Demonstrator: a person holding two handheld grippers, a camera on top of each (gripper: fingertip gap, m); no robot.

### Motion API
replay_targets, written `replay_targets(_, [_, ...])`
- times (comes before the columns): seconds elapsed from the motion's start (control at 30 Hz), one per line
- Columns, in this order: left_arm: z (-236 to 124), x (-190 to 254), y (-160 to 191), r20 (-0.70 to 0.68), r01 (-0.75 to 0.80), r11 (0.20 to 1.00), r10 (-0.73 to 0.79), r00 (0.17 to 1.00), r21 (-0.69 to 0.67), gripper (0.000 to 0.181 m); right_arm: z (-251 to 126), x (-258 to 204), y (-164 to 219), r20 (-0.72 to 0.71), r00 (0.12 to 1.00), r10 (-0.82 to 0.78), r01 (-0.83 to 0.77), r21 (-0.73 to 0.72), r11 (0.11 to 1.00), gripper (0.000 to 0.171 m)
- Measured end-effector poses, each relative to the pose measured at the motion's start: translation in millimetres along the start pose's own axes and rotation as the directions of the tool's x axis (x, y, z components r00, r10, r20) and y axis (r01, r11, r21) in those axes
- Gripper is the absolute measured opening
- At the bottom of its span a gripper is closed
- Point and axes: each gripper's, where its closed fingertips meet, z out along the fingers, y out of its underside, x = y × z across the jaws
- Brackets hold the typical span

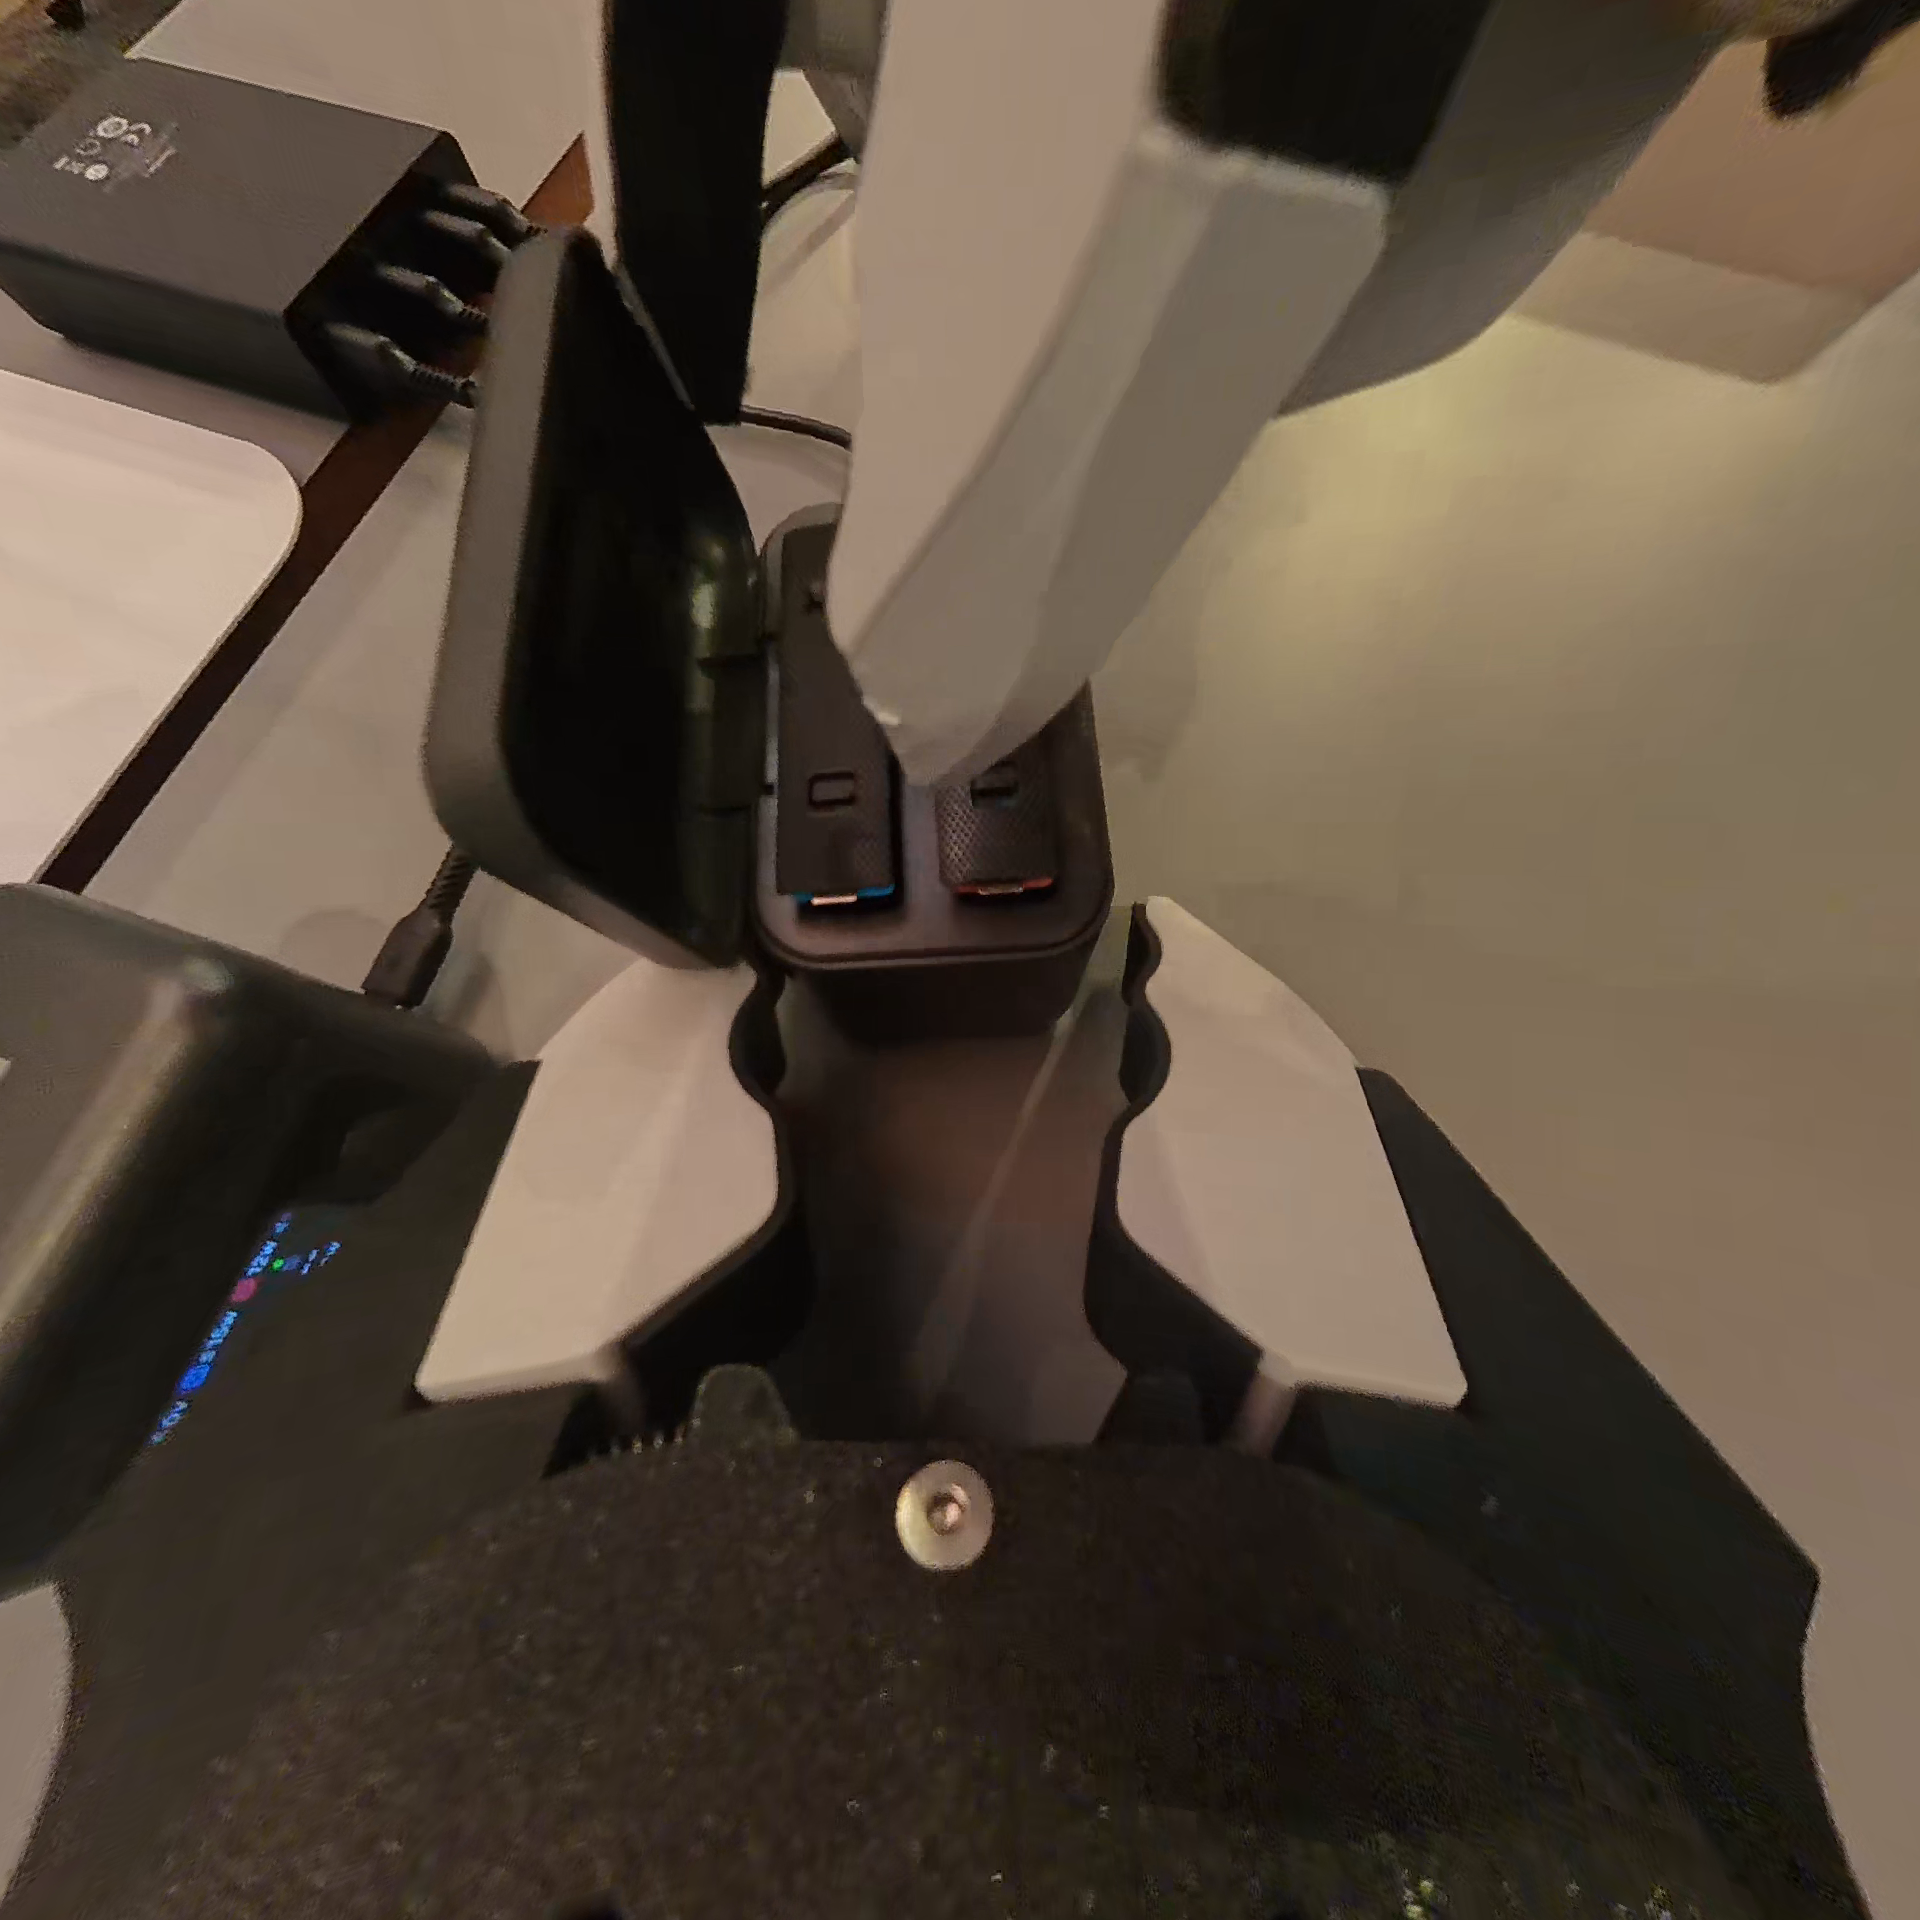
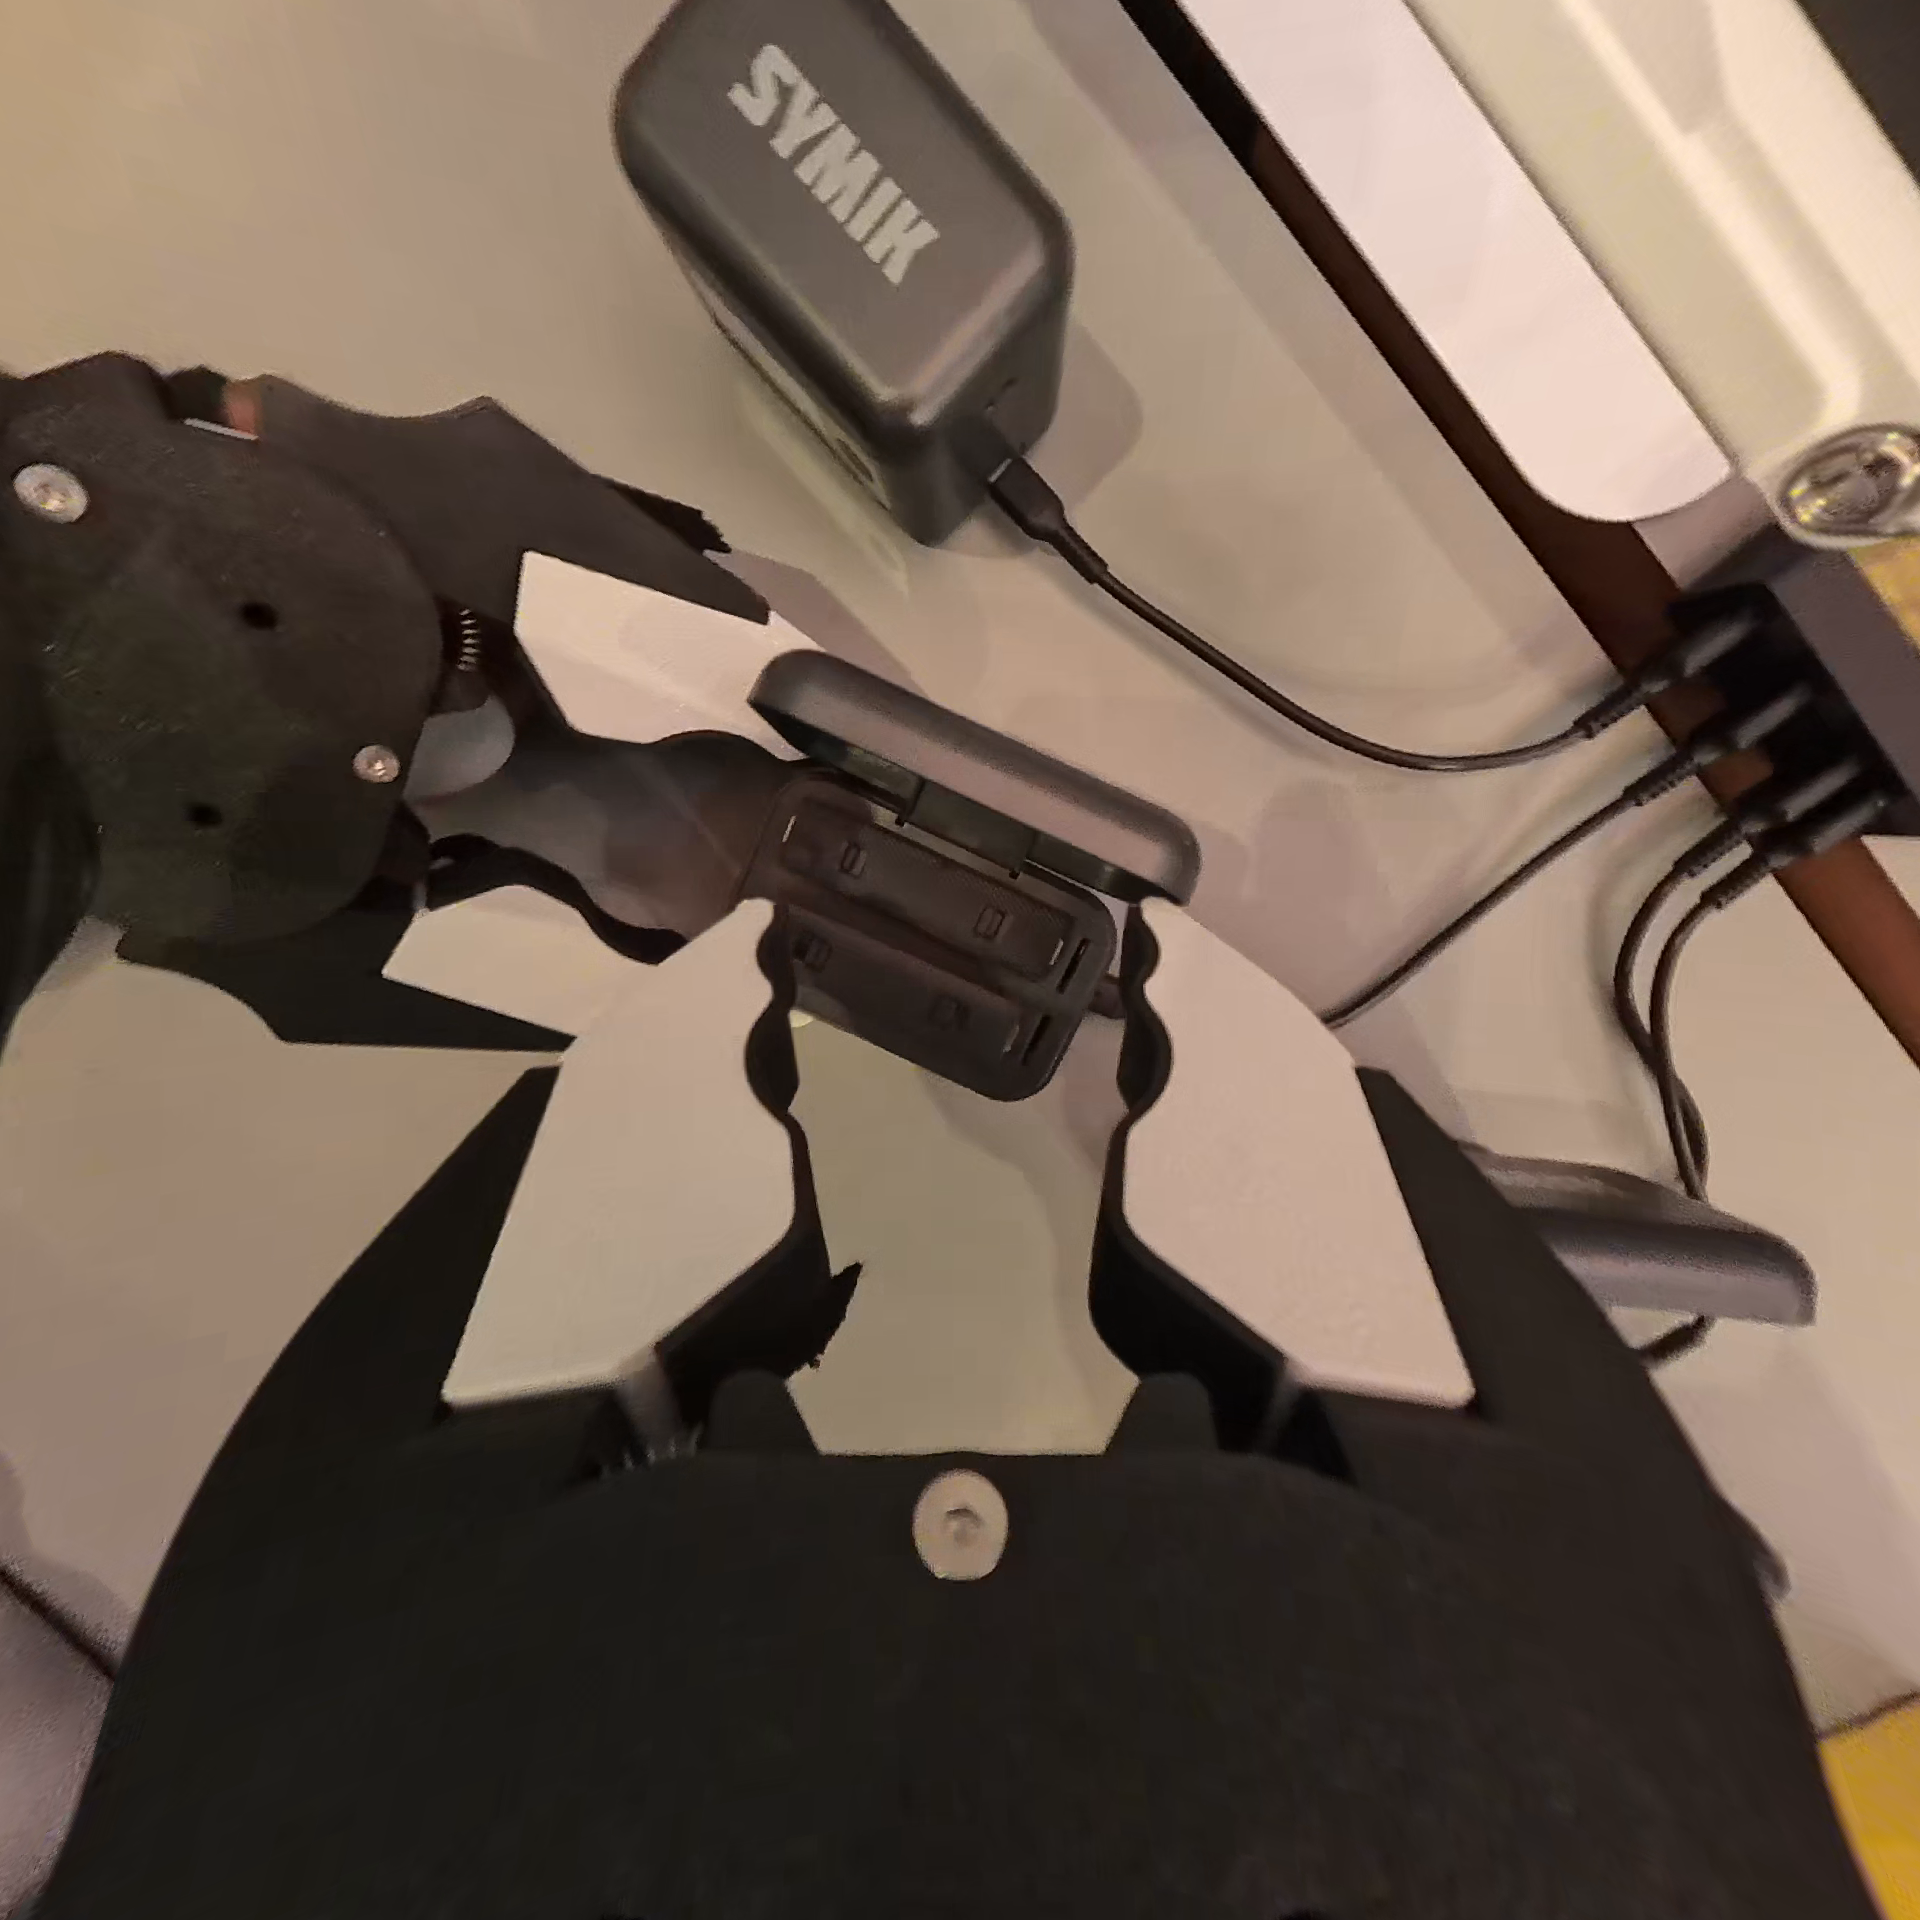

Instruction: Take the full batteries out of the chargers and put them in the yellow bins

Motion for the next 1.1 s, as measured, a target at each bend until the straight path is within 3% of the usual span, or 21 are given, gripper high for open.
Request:
replay_targets(0.2, [2.2,-1.4,-2.4,0.036,0.055,0.998,-0.055,0.998,-0.002,0.063,8.8,-2.1,3.6,-0.057,0.996,0.070,-0.074,-0.057,0.996,0.069])
replay_targets(0.53, [2.6,-5.2,-4.5,0.072,0.096,0.995,-0.097,0.993,0.014,0.058,16.4,-5.0,6.4,-0.146,0.979,0.139,-0.154,-0.097,0.983,0.061])
replay_targets(1.1, [3.9,-6.8,-4.2,0.117,0.097,0.995,-0.096,0.988,-0.004,0.057,15.2,-3.7,8.8,-0.189,0.940,0.284,-0.291,-0.011,0.957,0.057])
